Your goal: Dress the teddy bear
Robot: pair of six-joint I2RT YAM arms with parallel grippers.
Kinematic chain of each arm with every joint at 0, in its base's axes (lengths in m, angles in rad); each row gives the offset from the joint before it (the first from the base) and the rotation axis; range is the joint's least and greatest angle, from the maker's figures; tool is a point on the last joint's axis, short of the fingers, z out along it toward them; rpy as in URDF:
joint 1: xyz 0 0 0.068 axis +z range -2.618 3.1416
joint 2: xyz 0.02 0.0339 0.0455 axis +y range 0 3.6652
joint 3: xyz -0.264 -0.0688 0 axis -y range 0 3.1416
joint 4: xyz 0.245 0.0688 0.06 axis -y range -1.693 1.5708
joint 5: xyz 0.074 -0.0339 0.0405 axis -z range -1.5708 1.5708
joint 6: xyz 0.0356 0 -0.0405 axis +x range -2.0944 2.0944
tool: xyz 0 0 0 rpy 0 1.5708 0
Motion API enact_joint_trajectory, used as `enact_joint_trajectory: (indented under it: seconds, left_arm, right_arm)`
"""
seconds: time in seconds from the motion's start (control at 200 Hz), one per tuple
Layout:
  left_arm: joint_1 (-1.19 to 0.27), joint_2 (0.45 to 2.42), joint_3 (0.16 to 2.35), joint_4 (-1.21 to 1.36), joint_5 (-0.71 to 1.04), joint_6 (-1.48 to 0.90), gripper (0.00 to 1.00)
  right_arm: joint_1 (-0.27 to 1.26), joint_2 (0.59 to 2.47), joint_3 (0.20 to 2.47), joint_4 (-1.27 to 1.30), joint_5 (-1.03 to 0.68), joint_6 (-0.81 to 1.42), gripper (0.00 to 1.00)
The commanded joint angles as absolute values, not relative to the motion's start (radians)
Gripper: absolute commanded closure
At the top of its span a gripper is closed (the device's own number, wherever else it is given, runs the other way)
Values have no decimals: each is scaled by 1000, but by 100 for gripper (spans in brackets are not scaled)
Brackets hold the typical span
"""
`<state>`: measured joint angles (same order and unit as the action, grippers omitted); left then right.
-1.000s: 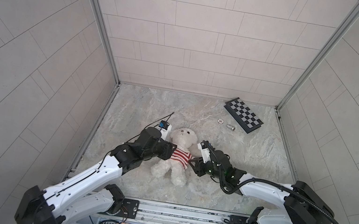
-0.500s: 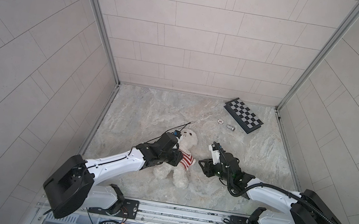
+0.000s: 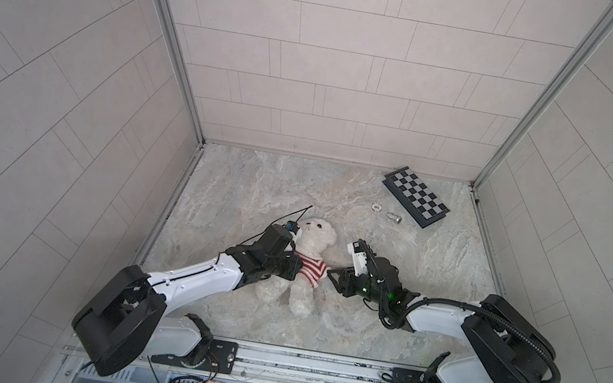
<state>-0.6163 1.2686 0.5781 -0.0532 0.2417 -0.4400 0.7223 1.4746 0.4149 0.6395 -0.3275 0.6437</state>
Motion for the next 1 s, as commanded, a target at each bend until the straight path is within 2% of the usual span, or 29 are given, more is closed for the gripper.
enact_joint_trajectory:
  seconds: [0.0,0.15,0.235,0.811,0.996]
  left_arm:
    - [-588,1301,534,-48,253,-435,79]
    - [-557,1308,503,-12,279,-450,83]
    - [-557,1308,504,-17,278,-446,84]
    - [-557,1296,498,-11,288,-439,87]
    - [-557,1297,492,-6,291,-440,88]
  right_arm:
    - [747,1441,427,603,-295,634,64]
    - [775,1413,440,524,-248,597,80]
    - [791,1394,431,505,-221,589,84]
    - [817,1465,509,549,-231,550,86]
    - [827,1478,507,571,-238,555,83]
